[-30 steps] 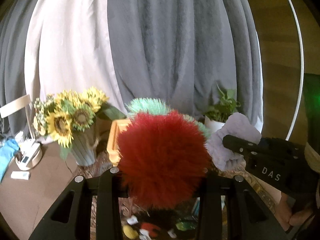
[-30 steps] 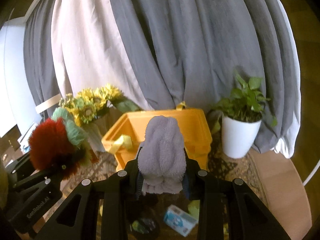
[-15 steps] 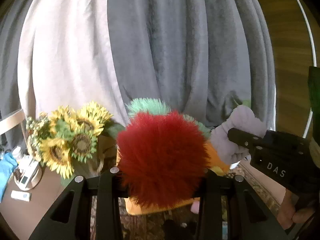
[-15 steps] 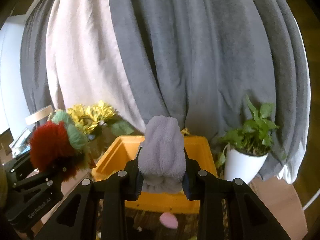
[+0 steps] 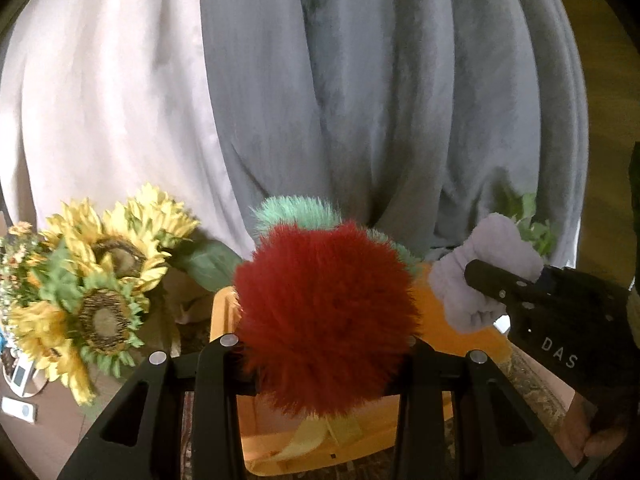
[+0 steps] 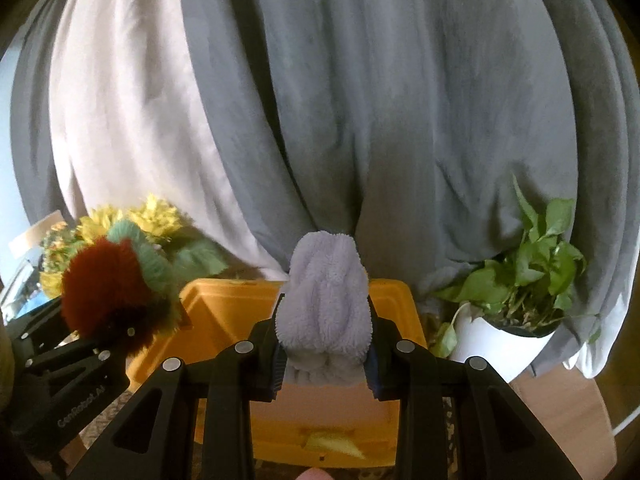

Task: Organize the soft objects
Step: 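Carry the pompom and towel with both tools over the orange crate, then open both tools to drop the pompom and towel into the crate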

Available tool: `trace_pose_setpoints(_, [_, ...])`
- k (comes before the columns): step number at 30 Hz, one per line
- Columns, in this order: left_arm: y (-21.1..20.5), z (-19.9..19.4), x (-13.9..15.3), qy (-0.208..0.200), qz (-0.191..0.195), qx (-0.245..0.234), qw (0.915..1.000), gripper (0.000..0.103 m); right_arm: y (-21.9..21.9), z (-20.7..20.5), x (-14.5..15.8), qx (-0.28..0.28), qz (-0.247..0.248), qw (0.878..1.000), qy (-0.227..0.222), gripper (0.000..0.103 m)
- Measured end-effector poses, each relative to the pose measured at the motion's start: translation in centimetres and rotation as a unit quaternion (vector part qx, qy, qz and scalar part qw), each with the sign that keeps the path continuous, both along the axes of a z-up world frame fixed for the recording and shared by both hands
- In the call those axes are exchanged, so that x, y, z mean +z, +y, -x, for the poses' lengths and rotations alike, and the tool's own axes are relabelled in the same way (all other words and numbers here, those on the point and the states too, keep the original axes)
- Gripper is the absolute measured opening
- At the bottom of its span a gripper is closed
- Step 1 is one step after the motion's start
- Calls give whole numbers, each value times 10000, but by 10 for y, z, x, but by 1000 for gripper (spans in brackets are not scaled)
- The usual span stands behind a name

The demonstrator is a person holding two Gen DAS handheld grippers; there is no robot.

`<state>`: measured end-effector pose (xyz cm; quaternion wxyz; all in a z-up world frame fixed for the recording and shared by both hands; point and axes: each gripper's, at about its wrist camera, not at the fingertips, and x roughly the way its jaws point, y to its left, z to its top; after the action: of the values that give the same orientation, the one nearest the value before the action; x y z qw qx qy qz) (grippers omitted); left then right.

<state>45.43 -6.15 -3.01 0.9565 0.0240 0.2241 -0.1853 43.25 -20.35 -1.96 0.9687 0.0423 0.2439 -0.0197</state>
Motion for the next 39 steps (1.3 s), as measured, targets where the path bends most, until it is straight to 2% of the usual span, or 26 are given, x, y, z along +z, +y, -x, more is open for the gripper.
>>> trace_pose_setpoints(9, [-12,-42,-32,711,-169,13,9973,38,-12,-39,-32,-64,0,9978,664,33])
trace_pose_setpoints(21, [-23,-74,-60,1488,-661,1,9867,40,-17,-66,-66,-81,-137,9887,1492,34])
trace_pose_setpoints(23, [-23,-77,-62,1551,-717,-22,9853,43,-17,-67,-68,-75,-168,9873,1581,34])
trace_pose_setpoints(25, [-25,-77,-63,1581,-755,-67,9845,53,-17,-69,-69,-40,-184,9859,1663,41])
trace_pose_setpoints(27, [-27,-77,-63,1603,-765,-89,9841,61,-18,-70,-68,-4,-262,9850,1704,52])
trace_pose_setpoints(28, [-27,-78,-63,1618,-765,-101,9838,65,-17,-71,-68,-20,-275,9852,1692,53])
trace_pose_setpoints(39, [-20,-63,-49,1522,-649,-56,9862,78,-23,-55,-48,-244,-276,9892,1420,56])
